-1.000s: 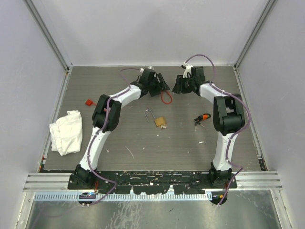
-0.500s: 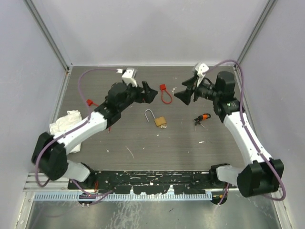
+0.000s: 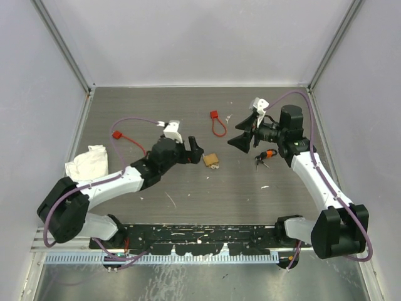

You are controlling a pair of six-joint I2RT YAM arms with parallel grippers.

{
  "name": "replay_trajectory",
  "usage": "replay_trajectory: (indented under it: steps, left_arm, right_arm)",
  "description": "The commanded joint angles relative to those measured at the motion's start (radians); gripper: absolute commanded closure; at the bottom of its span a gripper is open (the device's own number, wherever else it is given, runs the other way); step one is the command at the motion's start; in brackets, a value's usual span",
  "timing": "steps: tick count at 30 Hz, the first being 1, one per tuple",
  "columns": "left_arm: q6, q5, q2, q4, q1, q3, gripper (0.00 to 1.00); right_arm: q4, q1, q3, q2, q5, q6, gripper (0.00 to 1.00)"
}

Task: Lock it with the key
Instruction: Pick up the lock from the center of the board.

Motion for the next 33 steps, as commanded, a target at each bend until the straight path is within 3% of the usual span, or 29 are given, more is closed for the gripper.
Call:
replay_trajectory:
  steps: [1, 5, 11, 20, 27, 33]
  left_arm:
    - [0.039, -0.378, 0.010, -0.168, -0.163, 0.104, 0.09]
    - [-0.001, -0.383, -0.025, -0.261, -0.189, 0.118, 0.09]
    - [-0.006, -0.313, -0.071, -0.204, -0.184, 0.080, 0.06]
    - [-0.061, -0.296, 0.021, -0.283, -0.188, 0.148, 0.08]
    - [-0.100, -0.354, 0.056, -0.353, -0.207, 0.173, 0.09]
    - [-0.058, -0.263, -0.025, -0.237, -0.210, 0.056, 0.07]
  right_arm:
    - [0.034, -0.003, 0.003, -0.015, -0.029, -0.011, 0.21]
    - [-0.016, 0.000, 0.030, 0.010, -0.029, -0.029, 0.21]
    - [-0.076, 0.031, 0.049, 0.036, 0.013, -0.092, 0.21]
    - [-0.185, 0.076, 0.099, 0.076, 0.092, -0.179, 0.21]
    - [-0.178, 0.101, 0.097, 0.092, 0.141, -0.170, 0.21]
    - [-0.062, 0.173, 0.058, 0.156, 0.281, -0.069, 0.21]
